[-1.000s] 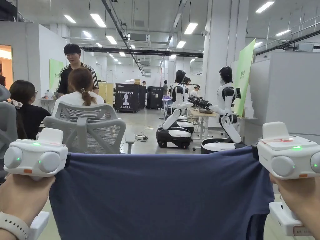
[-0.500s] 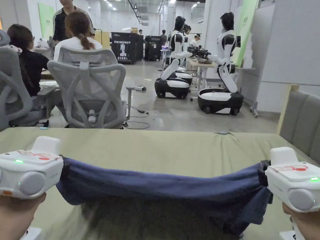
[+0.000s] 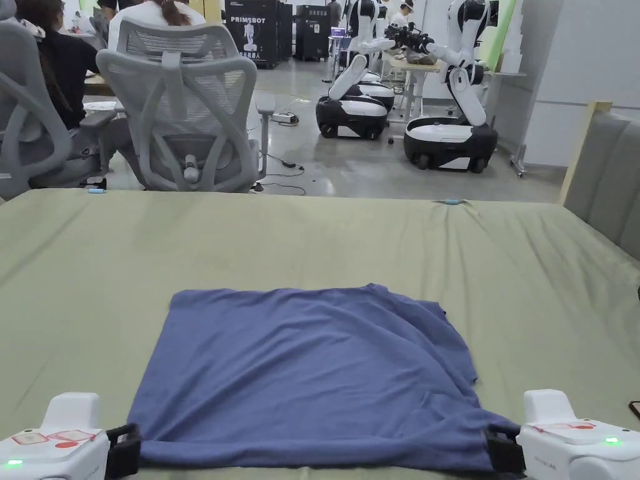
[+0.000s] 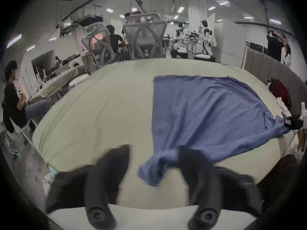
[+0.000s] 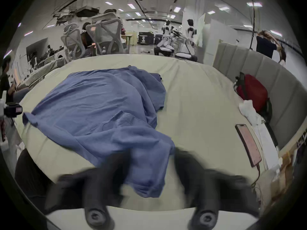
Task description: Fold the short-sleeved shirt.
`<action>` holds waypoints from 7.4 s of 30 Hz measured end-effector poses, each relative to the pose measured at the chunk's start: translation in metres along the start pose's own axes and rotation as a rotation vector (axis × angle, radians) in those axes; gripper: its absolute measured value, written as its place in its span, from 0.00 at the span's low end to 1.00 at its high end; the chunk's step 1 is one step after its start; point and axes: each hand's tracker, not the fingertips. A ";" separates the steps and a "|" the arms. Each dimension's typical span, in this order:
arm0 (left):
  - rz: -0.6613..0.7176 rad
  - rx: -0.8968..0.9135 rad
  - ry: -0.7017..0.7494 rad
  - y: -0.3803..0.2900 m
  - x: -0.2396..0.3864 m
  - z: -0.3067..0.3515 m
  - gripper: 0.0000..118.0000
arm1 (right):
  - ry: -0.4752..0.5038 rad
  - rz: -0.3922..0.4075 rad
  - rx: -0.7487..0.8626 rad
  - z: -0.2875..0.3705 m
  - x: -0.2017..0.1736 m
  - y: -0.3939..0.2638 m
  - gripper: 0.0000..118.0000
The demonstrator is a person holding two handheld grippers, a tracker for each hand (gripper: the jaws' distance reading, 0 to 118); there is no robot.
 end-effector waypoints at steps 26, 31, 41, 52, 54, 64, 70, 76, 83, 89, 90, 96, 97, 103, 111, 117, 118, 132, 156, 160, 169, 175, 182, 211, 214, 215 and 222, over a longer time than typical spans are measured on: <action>0.147 -0.046 -0.115 -0.020 -0.031 0.006 0.00 | 0.169 0.064 0.177 0.026 -0.122 0.015 0.00; 0.143 -0.093 -0.125 -0.041 -0.033 -0.009 0.98 | 0.183 0.073 0.114 0.002 -0.125 0.008 0.00; 0.056 -0.228 -0.139 -0.037 -0.015 -0.075 0.40 | 0.133 0.031 0.077 -0.002 -0.095 0.005 0.00; 0.066 -0.139 -0.136 -0.008 -0.004 -0.028 0.02 | -0.035 -0.058 0.115 0.029 -0.013 -0.003 0.02; 0.052 -0.143 -0.124 -0.011 -0.001 -0.031 0.02 | -0.052 -0.080 0.099 0.027 0.001 -0.009 0.38; 0.044 -0.154 -0.107 -0.020 0.002 -0.032 0.02 | 0.051 -0.088 -0.048 -0.032 0.007 -0.036 0.28; 0.003 -0.175 -0.109 -0.007 0.000 -0.025 0.02 | 0.058 -0.138 0.018 -0.009 0.007 -0.031 0.04; -0.041 -0.120 -0.117 0.036 -0.005 -0.026 0.02 | 0.020 -0.092 0.071 0.008 0.011 0.026 0.04; 0.015 -0.215 -0.164 0.100 -0.006 -0.096 0.02 | -0.028 -0.008 0.066 -0.061 0.003 0.109 0.04; 0.189 -0.339 -0.158 0.115 -0.003 -0.168 0.02 | -0.076 -0.006 -0.031 -0.143 -0.004 0.123 0.04; 0.205 -0.359 -0.143 0.112 -0.002 -0.175 0.02 | -0.077 -0.013 -0.050 -0.152 -0.004 0.121 0.04; 0.218 -0.277 -0.116 0.100 0.003 -0.162 0.11 | -0.046 -0.016 -0.043 -0.149 0.003 0.109 0.31; 0.209 -0.234 -0.094 0.099 0.004 -0.153 0.24 | -0.040 -0.018 -0.042 -0.143 0.003 0.108 0.57; 0.122 0.109 -0.116 0.083 0.042 -0.068 0.62 | 0.058 -0.059 0.152 -0.069 -0.027 0.091 0.88; -0.033 0.224 -0.103 0.040 0.105 -0.035 0.00 | 0.122 -0.031 0.295 -0.015 -0.106 0.040 0.00; -0.028 0.186 -0.134 0.035 0.097 -0.046 0.00 | 0.130 -0.008 0.300 -0.008 -0.117 0.040 0.00; 0.003 0.169 -0.134 0.034 0.087 -0.048 0.00 | 0.131 -0.008 0.301 -0.007 -0.115 0.040 0.00; 0.237 -0.069 -0.118 0.041 -0.002 -0.120 0.76 | 0.099 -0.054 0.218 -0.031 -0.086 0.028 0.00; 0.118 -0.120 -0.080 0.074 0.012 -0.117 0.03 | 0.014 -0.228 -0.062 -0.149 0.022 0.058 0.85; 0.113 -0.161 -0.086 0.063 0.011 -0.124 0.03 | 0.030 -0.162 -0.055 -0.147 0.015 0.057 0.04; 0.146 -0.108 -0.134 0.065 -0.016 -0.075 0.03 | 0.076 -0.156 0.054 -0.036 0.022 0.066 0.05; 0.182 -0.141 -0.182 0.042 -0.033 -0.042 0.03 | 0.070 -0.135 -0.023 0.002 0.024 0.034 0.05; 0.229 -0.206 -0.196 0.002 -0.026 -0.051 0.03 | 0.045 -0.122 -0.124 -0.033 0.002 -0.011 0.05; 0.076 0.043 -0.173 0.076 0.022 -0.085 0.00 | 0.124 0.018 0.274 -0.014 -0.108 0.079 0.00; 0.081 -0.026 -0.147 0.089 0.001 -0.133 0.00 | 0.118 0.012 0.252 -0.031 -0.100 0.084 0.00; 0.072 -0.050 -0.130 0.097 0.001 -0.145 0.00 | 0.117 0.010 0.242 -0.038 -0.097 0.086 0.00; -0.027 -0.106 -0.038 0.142 -0.005 -0.253 0.85 | 0.089 -0.003 0.186 -0.079 -0.073 0.096 0.00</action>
